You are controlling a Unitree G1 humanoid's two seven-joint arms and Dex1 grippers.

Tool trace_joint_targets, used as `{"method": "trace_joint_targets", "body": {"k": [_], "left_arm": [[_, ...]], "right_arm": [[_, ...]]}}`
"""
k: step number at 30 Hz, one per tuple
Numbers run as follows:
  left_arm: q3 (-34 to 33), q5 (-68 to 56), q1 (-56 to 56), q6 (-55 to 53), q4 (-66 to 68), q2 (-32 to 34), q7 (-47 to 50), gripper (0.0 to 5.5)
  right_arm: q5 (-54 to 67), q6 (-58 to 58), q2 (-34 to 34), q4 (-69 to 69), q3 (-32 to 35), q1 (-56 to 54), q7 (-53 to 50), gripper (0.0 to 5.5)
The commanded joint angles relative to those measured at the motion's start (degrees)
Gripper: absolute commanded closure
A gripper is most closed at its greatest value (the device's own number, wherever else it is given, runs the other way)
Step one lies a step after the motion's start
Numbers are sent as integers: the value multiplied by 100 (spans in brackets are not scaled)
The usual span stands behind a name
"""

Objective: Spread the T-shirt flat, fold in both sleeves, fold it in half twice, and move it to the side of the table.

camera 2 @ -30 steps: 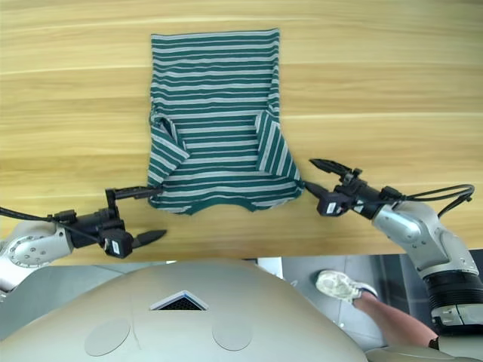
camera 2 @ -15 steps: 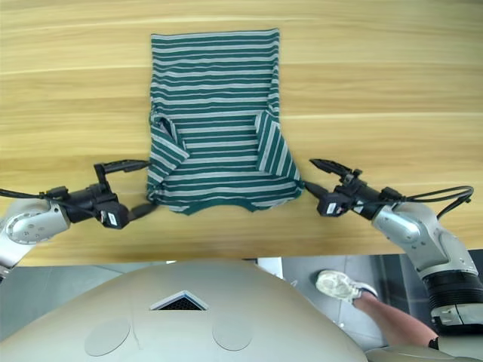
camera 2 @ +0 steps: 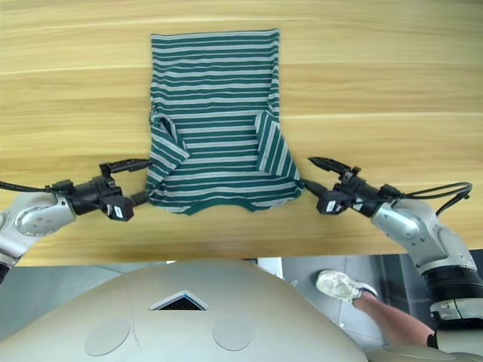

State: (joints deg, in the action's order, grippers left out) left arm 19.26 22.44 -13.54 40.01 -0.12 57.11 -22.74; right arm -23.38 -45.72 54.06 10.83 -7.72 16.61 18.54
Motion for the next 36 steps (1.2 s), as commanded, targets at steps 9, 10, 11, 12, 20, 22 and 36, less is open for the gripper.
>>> {"method": "trace_joint_targets", "body": {"k": [9, 10, 11, 12, 20, 22, 36], "left_arm": [[513, 998, -402, -654, 798, 3, -470, 381], [528, 1006, -395, -654, 806, -6, -464, 392], [540, 1009, -390, -653, 814, -11, -458, 412], [548, 1006, -388, -653, 818, -13, -452, 424], [539, 1020, -369, -653, 847, -25, -418, 521], [530, 1016, -364, -654, 850, -21, -422, 530], [181, 475, -478, -312, 628, -175, 9, 541]], "right_arm": [[-226, 143, 109, -285, -294, 277, 426, 248], [-227, 148, 106, -301, -317, 270, 445, 248], [-235, 155, 103, -311, -347, 256, 474, 248], [-243, 165, 95, -313, -369, 239, 493, 248], [-400, 153, 44, -146, -503, -32, 434, 365], [-426, 165, 76, -145, -520, -60, 445, 400], [-200, 176, 83, -441, -380, 22, 475, 550]]}}
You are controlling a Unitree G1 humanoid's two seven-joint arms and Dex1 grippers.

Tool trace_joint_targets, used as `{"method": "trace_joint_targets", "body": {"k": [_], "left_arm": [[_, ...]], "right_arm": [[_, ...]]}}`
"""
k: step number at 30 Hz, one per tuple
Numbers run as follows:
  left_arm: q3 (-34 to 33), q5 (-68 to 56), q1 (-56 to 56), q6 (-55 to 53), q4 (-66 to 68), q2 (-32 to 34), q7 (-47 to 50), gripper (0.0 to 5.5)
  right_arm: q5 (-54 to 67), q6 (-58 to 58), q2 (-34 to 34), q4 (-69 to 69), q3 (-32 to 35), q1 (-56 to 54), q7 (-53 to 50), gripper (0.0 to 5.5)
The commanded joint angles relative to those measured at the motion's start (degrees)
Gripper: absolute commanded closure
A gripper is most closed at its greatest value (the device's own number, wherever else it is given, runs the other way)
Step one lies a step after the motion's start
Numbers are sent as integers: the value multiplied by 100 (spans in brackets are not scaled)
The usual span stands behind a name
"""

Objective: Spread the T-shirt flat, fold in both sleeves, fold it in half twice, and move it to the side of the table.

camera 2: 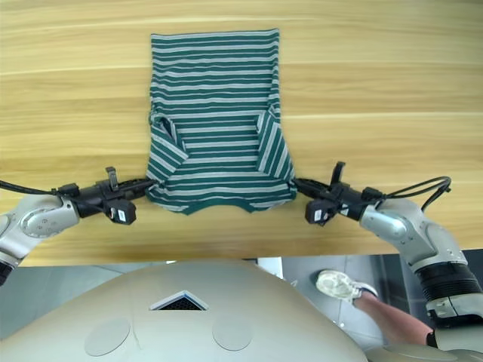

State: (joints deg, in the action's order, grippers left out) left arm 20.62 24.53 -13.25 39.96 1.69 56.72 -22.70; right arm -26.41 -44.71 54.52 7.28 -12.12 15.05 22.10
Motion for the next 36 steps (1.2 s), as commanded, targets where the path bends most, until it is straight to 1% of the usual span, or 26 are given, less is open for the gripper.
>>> {"method": "trace_joint_targets", "body": {"k": [1, 5, 8, 11, 14, 17, 20, 23, 27, 32, 36], "left_arm": [[-23, 25, -621, -173, 348, -167, 45, 543], [-206, -263, -1039, 154, 190, -335, 302, 546], [-398, -665, -1778, 368, -134, -259, 387, 547], [-550, -1135, -2409, 391, -655, -136, 259, 548], [-735, -1672, -2275, 319, -1086, -346, 168, 548], [-1128, -2078, -1544, -112, -1300, -780, 288, 548], [-1317, -2331, -819, -529, -1389, -1278, 396, 548], [-1429, -2523, -191, -990, -1300, -1691, 418, 548], [-1497, -2340, 618, -1478, -869, -2148, 516, 548], [-1394, -1635, 1748, -1602, 728, -2595, 796, 548], [-1334, -1264, 2459, -1393, 2028, -2842, 1039, 548]], "right_arm": [[317, 69, 18, -148, 137, 268, 104, 550], [1198, -24, -1, -317, 321, 686, 190, 550], [1811, -182, 195, -593, 584, 1360, 305, 550], [2777, -274, 343, -1058, 987, 2089, 483, 550], [3528, -169, 262, -1496, 1085, 2087, 714, 550], [3603, 219, -62, -1672, 1100, 1580, 707, 550], [3272, 651, -555, -1607, 974, 791, 575, 550], [2865, 942, -976, -1410, 853, 110, 510, 550], [2368, 1350, -1619, -877, 641, -964, 317, 550], [1591, 1795, -2523, 535, 440, -2581, -350, 550], [1181, 1808, -3104, 1868, 296, -3618, -925, 550]]}}
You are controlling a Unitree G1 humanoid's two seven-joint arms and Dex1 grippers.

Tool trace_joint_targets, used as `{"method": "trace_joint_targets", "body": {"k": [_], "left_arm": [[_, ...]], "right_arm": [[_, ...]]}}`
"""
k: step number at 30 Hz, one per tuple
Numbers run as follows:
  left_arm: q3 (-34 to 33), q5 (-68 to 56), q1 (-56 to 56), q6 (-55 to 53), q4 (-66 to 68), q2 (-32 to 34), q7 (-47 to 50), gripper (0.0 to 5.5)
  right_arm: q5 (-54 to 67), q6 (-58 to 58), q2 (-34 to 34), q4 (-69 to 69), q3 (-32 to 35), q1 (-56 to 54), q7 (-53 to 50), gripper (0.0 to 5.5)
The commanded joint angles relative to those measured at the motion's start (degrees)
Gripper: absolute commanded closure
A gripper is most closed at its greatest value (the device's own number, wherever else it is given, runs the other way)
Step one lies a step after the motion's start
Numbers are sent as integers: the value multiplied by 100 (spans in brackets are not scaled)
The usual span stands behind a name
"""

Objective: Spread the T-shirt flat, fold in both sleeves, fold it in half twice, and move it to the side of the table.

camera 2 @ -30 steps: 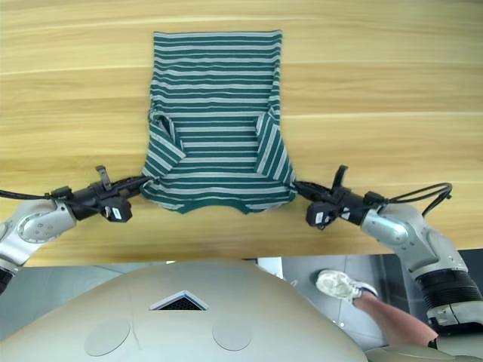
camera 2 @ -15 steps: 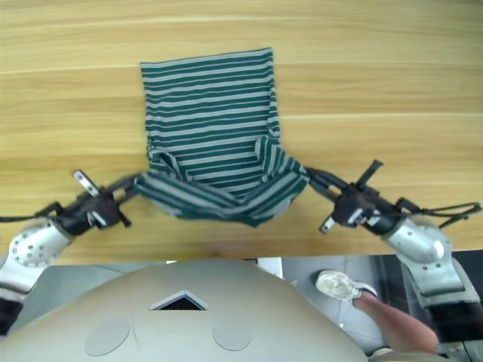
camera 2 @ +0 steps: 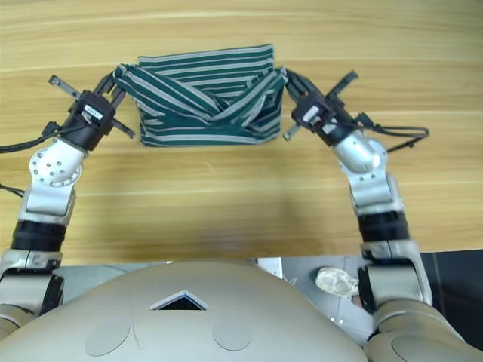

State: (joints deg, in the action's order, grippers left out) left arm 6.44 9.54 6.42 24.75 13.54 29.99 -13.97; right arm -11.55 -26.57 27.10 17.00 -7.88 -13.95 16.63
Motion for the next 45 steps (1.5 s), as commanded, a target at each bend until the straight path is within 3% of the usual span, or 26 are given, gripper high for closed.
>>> {"method": "trace_joint_targets", "body": {"k": [1, 13, 20, 26, 33, 38, 45], "left_arm": [[109, 310, 661, 200, 1174, -243, 234, 548], [163, 579, 2025, 951, 3658, -628, 728, 548], [208, 611, 2916, 782, 5224, -928, 782, 422], [276, 791, 3601, 503, 5938, -1104, 1021, 356], [39, 704, 4272, -103, 6289, -1157, 1250, 243], [51, 825, 4433, -586, 6415, -1034, 1274, 176], [-53, 883, 4125, -988, 6491, -858, 1452, 73]], "right_arm": [[-378, -56, -481, 1275, -153, -965, -521, 550], [-990, -459, -1025, 4455, -407, -2516, -1780, 550], [-1180, -153, -1310, 5298, -509, -3042, -2344, 425], [-1239, -10, -1473, 5502, -508, -3326, -2778, 351], [-1717, -391, -1874, 5105, -1082, -3125, -3159, 232], [-1766, -197, -1783, 5109, -1045, -3199, -3667, 227], [-2492, -668, -2362, 4321, -2123, -2429, -3376, 227]]}}
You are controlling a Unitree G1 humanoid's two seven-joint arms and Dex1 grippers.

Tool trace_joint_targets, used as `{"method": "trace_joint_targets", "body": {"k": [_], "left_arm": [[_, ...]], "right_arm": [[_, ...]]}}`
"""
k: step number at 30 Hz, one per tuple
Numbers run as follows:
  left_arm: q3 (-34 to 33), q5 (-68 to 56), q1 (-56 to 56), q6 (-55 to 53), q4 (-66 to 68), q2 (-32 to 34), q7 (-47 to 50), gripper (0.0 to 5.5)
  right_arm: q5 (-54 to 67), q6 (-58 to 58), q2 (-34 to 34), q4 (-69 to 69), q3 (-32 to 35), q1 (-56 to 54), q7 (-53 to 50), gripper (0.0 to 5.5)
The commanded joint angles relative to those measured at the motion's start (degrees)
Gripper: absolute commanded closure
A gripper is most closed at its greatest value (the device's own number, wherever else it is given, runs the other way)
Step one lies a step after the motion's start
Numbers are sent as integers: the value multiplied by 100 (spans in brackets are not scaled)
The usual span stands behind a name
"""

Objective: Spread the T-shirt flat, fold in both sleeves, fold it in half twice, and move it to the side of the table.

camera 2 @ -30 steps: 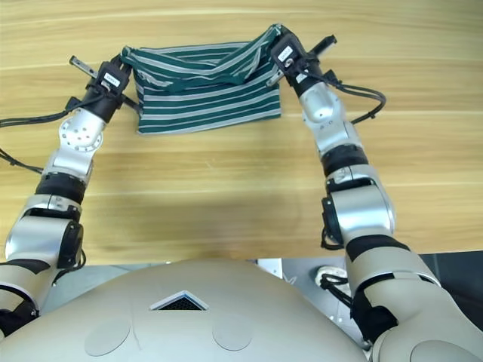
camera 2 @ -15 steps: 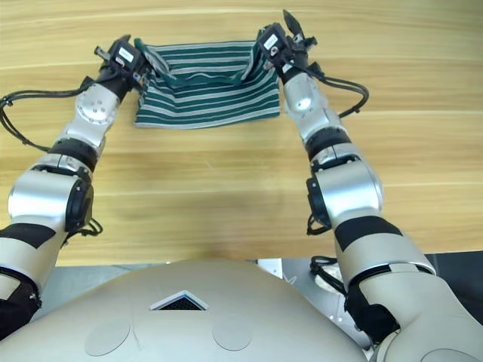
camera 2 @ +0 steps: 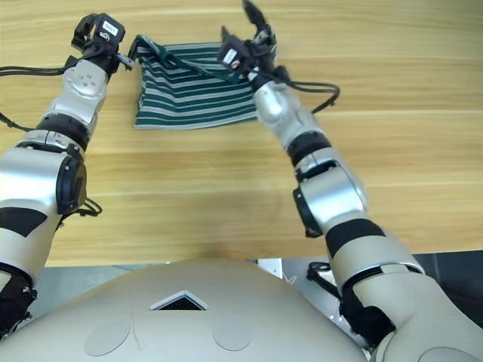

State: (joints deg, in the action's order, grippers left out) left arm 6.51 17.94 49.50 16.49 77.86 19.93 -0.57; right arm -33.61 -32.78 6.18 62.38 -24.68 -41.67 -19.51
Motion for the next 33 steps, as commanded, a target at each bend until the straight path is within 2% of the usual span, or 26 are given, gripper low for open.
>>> {"method": "trace_joint_targets", "body": {"k": [1, 5, 9, 13, 14, 16, 18, 20, 22, 25, 28, 31, 33], "left_arm": [[-105, 23, -257, -157, 58, 187, 169, 73], [-400, -203, -585, 32, 17, 314, 247, 73], [-510, -258, -842, 257, -35, 358, 207, 73], [-698, -440, -1129, 702, -147, 387, 104, 73], [-711, -471, -1224, 872, -198, 376, 95, 73], [-718, -512, -1456, 1281, -344, 335, 61, 73], [-718, -549, -1597, 1570, -471, 309, 43, 73], [-741, -592, -1671, 1816, -594, 306, 18, 73], [-761, -615, -1763, 2044, -735, 328, 39, 73], [-790, -652, -1981, 2430, -1113, 369, 83, 73], [-689, -527, -2277, 2766, -1976, 373, 209, 73], [-632, -328, -2572, 2747, -2972, 444, 333, 73], [-629, -392, -2991, 2742, -3974, 519, 101, 73]], "right_arm": [[-428, 18, -376, -238, -612, 438, 224, 227], [-803, 209, -620, -284, -1118, 695, 417, 227], [-1011, 502, -693, 109, -1368, 421, 667, 227], [-1223, 167, -351, 60, -1710, 292, 1171, 227], [-1286, -121, -64, -204, -1844, 374, 1431, 227], [-1174, -1142, 1010, -1373, -2156, 771, 2426, 227], [-330, -1979, 2374, -2893, -2361, 1362, 3659, 227], [907, -2043, 3896, -4579, -2213, 2092, 4457, 227], [2078, -1909, 5078, -5720, -1899, 2759, 4681, 227], [3200, -1854, 6152, -6222, -1219, 3740, 4502, 227], [4104, -1700, 6046, -6426, -429, 4278, 4187, 227], [4932, -1137, 5249, -6693, 52, 4219, 3956, 227], [4621, -746, 4823, -6466, 389, 4065, 3813, 227]]}}
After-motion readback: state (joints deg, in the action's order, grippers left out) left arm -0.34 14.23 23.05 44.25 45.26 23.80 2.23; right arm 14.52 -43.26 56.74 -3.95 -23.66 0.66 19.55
